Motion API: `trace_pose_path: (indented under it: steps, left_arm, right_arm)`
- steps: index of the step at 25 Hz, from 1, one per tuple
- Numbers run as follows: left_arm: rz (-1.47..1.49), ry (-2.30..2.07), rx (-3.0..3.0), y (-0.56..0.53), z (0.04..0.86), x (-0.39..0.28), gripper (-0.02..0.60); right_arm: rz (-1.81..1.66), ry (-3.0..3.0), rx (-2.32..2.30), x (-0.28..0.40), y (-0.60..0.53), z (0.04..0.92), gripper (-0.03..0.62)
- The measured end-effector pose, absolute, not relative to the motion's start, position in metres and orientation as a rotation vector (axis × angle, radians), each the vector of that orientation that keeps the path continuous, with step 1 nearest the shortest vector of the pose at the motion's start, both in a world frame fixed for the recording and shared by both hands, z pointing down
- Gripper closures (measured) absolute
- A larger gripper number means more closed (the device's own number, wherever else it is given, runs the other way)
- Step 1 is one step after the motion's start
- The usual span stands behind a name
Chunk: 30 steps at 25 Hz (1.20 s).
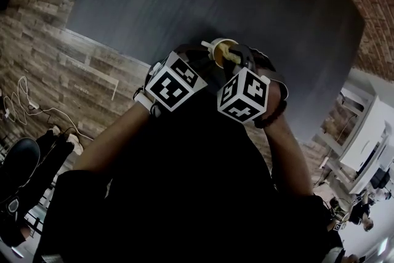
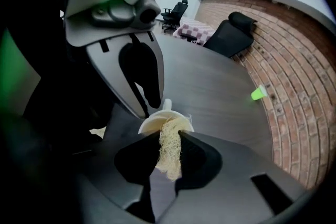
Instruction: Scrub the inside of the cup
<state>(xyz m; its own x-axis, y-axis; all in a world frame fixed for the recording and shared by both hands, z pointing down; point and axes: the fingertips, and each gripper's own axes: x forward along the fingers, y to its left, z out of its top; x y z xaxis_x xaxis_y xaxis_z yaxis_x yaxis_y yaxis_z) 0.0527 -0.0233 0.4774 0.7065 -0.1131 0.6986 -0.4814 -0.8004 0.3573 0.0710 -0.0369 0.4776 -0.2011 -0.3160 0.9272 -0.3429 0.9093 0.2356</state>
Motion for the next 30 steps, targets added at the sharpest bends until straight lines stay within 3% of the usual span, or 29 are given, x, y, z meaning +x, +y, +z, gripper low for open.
trace_pose_path:
  steps: [13, 23, 30]
  left_arm:
    - [0.921, -0.456, 2.393, -0.024, 0.474, 0.053, 0.477]
    - [0.902, -0.453, 2.380, -0.027, 0.477, 0.054, 0.477]
    - [0.909, -0.459, 2.378, -0.025, 0.476, 0.055, 0.477]
  right_arm:
    - [0.102, -1.997, 0.807, 0.096, -0.044, 0.371, 0.511]
    - [0.263, -1.866, 0.558, 0.067, -0.031, 0.476, 0.511]
    - [0.260, -1.773, 0.532, 0.073, -0.041, 0.502, 0.511]
